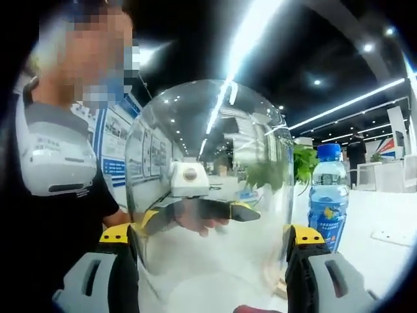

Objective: Open the cover put in the Mizone put the cover back on

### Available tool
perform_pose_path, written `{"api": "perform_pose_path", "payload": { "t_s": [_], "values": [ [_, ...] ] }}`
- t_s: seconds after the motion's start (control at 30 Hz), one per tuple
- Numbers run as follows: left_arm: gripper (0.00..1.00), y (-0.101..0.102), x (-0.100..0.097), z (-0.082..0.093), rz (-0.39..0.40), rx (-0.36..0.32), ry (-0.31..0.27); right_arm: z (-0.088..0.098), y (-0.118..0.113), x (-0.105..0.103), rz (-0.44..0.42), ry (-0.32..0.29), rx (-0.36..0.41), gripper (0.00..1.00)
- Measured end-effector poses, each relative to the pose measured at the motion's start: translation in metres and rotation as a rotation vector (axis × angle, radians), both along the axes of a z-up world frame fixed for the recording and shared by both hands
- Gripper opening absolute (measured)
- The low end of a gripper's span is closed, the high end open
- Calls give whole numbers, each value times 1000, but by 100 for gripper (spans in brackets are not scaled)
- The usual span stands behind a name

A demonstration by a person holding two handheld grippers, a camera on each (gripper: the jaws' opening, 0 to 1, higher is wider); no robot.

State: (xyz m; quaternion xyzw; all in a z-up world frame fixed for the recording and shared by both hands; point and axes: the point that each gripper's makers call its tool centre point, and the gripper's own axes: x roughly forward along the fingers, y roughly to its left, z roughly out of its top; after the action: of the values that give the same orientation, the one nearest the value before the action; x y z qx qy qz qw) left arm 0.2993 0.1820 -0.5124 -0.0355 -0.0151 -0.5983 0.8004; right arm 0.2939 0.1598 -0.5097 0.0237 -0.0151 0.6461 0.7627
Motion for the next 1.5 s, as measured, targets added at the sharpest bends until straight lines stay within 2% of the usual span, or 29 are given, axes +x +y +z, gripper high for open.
{"api": "perform_pose_path", "payload": {
  "t_s": [0.17, 0.47, 0.7, 0.73, 0.8, 0.87, 1.23, 1.5],
  "values": [
    [82, 0, 0, 0, 1, 3, 0, 0, 0, 0, 1, 0, 1, 89],
    [83, 0, 1, 4, -4, -29, 38, 0, 0, 0, -2, 0, 7, 89],
    [83, 0, 1, 4, -6, -13, 39, 1, 0, 0, 1, 0, 4, 89],
    [83, 0, 1, 4, -8, -13, 41, 1, 0, 0, 3, 2, 4, 89],
    [83, 1, 1, 7, -13, -13, 41, 4, -2, 1, 16, 48, 20, 89],
    [83, 1, 0, 9, -13, -16, 37, 5, -2, 2, 18, 56, 27, 89],
    [83, 1, 1, 13, 3, -47, 61, 5, 0, 1, 12, 48, 24, 89],
    [81, 0, -1, 14, 7, -38, 36, 6, 1, -1, 22, 50, -2, 89]
  ]
}}
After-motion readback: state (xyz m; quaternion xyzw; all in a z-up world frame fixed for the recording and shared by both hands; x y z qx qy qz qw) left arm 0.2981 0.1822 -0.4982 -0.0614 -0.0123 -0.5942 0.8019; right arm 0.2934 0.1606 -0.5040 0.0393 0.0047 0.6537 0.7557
